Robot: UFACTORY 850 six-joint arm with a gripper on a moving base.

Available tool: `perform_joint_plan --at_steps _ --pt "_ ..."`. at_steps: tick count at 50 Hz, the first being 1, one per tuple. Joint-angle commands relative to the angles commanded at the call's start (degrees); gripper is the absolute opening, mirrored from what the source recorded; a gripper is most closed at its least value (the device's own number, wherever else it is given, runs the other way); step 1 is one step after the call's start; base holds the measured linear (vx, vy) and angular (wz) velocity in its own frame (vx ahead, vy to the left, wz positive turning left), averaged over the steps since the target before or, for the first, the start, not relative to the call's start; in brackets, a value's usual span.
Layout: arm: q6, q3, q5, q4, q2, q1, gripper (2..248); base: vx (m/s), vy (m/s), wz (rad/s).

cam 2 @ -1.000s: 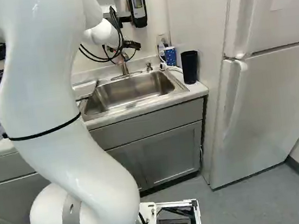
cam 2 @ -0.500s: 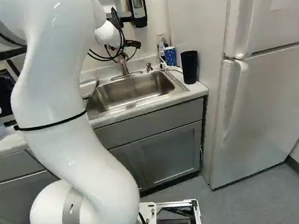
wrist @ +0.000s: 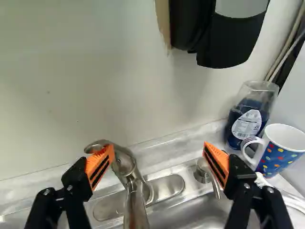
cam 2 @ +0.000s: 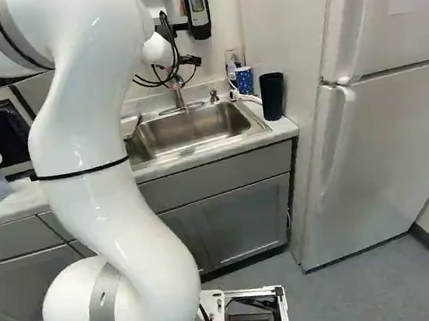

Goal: Rinse the cup and place it in the tray

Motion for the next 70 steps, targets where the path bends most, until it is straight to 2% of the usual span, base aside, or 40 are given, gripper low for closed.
perform_joint_plan --at_steps 27,70 --pt "0.0 0.7 1.0 0.0 0.6 0.0 247 0.0 0.0 0.0" --pt "0.0 9.6 1.0 0.0 8.3 0.6 247 0.0 0.0 0.0"
